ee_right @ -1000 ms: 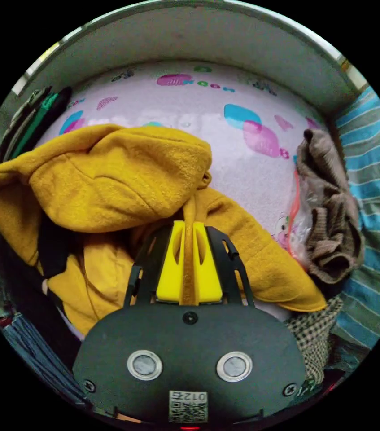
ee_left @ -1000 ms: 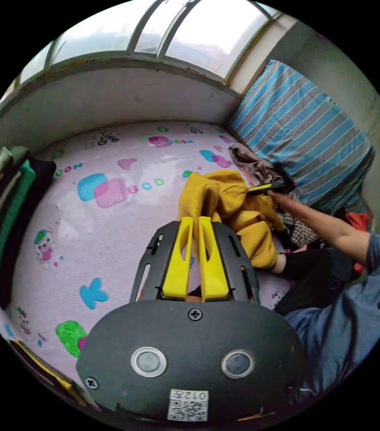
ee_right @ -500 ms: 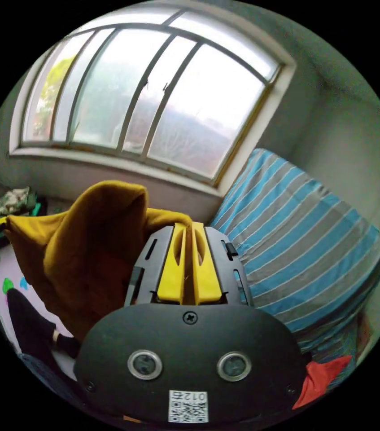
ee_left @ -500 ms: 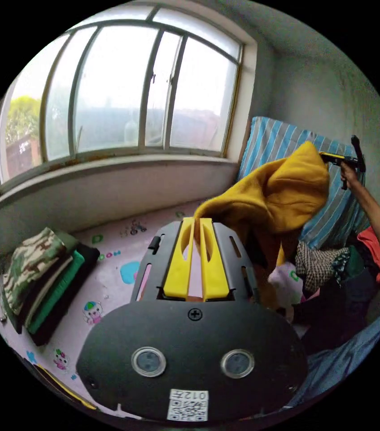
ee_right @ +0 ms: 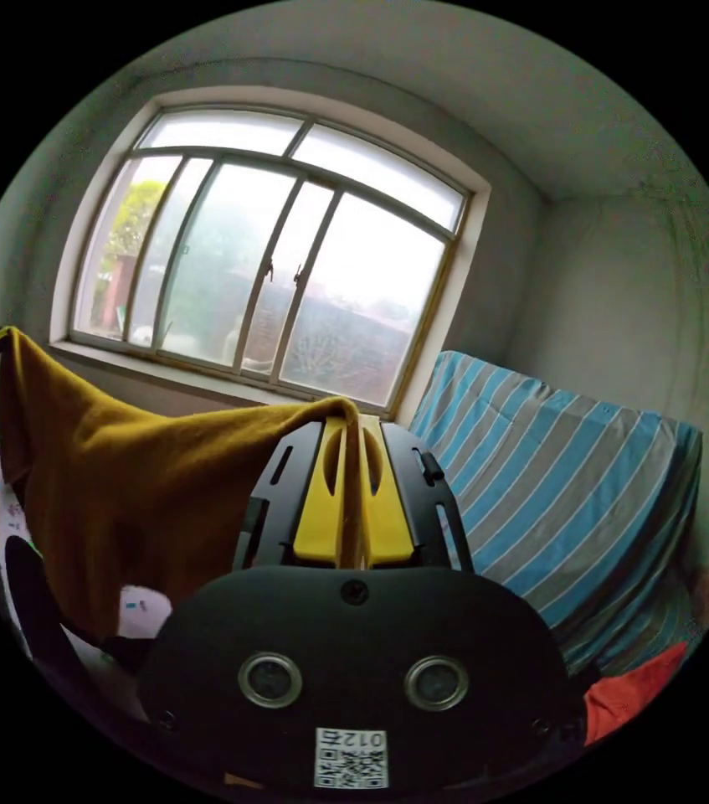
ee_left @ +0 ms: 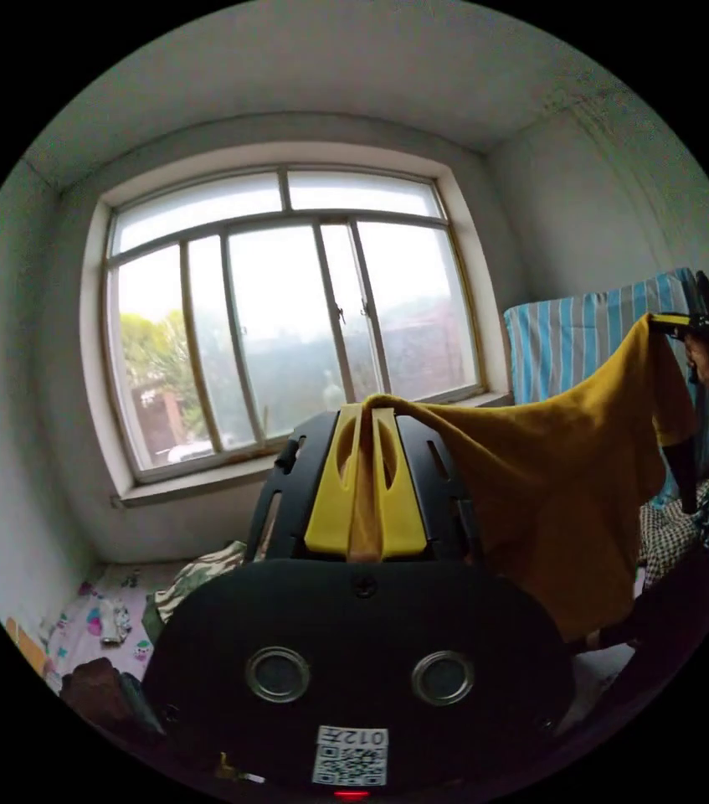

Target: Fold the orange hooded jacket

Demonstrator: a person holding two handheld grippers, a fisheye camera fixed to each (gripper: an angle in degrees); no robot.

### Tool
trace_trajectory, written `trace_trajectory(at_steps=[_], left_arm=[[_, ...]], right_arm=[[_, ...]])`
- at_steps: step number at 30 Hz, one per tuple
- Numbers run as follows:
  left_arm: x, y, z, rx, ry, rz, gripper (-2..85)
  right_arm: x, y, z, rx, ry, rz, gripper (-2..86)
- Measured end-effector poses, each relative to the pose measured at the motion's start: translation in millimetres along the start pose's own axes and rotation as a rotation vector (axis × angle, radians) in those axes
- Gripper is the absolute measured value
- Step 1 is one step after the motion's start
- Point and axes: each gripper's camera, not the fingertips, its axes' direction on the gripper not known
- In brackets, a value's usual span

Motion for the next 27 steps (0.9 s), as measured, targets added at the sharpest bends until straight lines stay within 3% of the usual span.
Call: trace_trajectory(at_steps=[7,12,17,19,21,23,25,27], left_arm=[[-16,7,-68,0.066,-0.061,-0.016,0.2],[-27,-17,-34,-0.021,-0.048,0.089,0.2],[-48,-43,141,-0.244,0.133,0.065,0.6],[-46,-42,230,-0.393,0.158,0.052,0.8],[-42,-21,363,-0.677,0.217,-0.016,1.3],[-43,11,444,-0.898,0.237,-0.142,1.5],[-43,40,489,-1.012,0.184,-0.188,1.4],[-43,61,514,-0.979,0.198,-0.235,1.6]], right_arm=[[13,52,-12,0.051,-0.109,0.072,-0.9],[6,46,35,0.004,-0.109,0.079,-0.8],[-16,35,166,-0.188,-0.067,0.065,0.1],[-27,38,276,-0.368,-0.060,0.076,1.7],[-38,53,376,-0.595,-0.062,0.083,4.1],[-49,80,455,-0.737,-0.078,0.117,4.5],[-71,116,519,-0.776,-0.092,0.096,4.6],[-85,143,554,-0.806,-0.186,0.074,5.1]])
